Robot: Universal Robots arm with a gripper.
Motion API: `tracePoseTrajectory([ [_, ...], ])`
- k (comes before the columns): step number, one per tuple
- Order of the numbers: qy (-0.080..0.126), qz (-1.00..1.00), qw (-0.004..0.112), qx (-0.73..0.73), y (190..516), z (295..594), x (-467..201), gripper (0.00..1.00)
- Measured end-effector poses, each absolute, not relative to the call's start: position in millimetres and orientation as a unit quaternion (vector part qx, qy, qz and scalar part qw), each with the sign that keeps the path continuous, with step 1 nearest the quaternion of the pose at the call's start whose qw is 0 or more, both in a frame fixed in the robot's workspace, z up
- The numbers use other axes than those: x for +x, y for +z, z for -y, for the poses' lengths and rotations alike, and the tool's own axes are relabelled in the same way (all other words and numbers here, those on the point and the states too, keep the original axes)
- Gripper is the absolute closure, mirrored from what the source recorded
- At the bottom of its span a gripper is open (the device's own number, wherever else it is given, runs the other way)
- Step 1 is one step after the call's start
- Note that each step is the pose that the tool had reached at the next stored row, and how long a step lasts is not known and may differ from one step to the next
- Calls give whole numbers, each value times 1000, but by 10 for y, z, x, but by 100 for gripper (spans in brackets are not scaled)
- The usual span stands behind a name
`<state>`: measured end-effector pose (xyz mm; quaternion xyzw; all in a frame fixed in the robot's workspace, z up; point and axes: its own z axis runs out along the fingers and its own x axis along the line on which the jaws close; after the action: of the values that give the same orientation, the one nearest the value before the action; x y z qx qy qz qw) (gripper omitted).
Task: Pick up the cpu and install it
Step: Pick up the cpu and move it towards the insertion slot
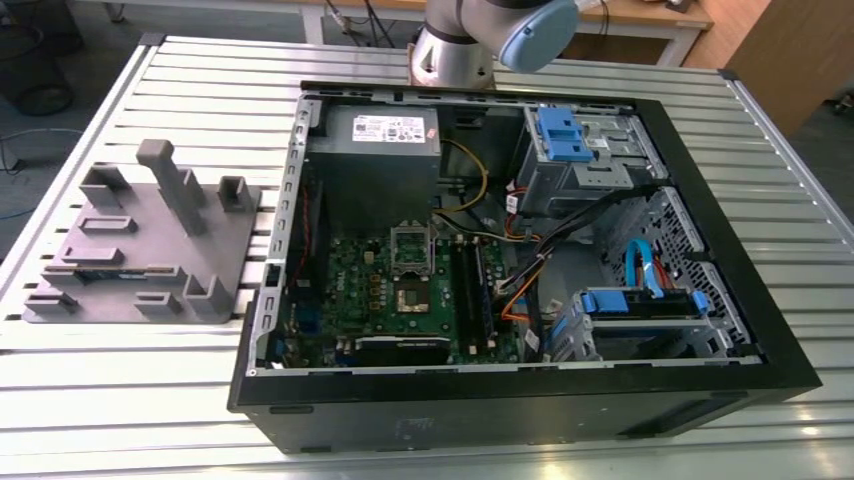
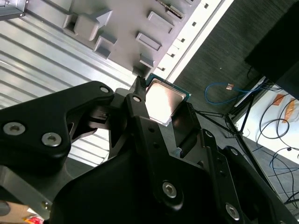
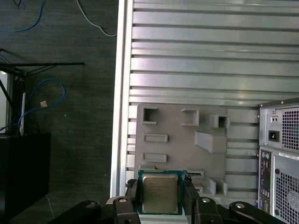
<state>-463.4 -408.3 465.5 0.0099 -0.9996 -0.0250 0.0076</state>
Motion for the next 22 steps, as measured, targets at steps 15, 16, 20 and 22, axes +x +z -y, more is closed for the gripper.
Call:
tracePoseTrajectory([
  [15,-25,1000,8,10,4763,4083,-4633,53],
  [16,-25,1000,8,10,4772,4083,-4633,53],
  [20,-25,1000,8,10,4814,4083,-4634,53],
  [22,-25,1000,8,10,4833,4083,-4634,53],
])
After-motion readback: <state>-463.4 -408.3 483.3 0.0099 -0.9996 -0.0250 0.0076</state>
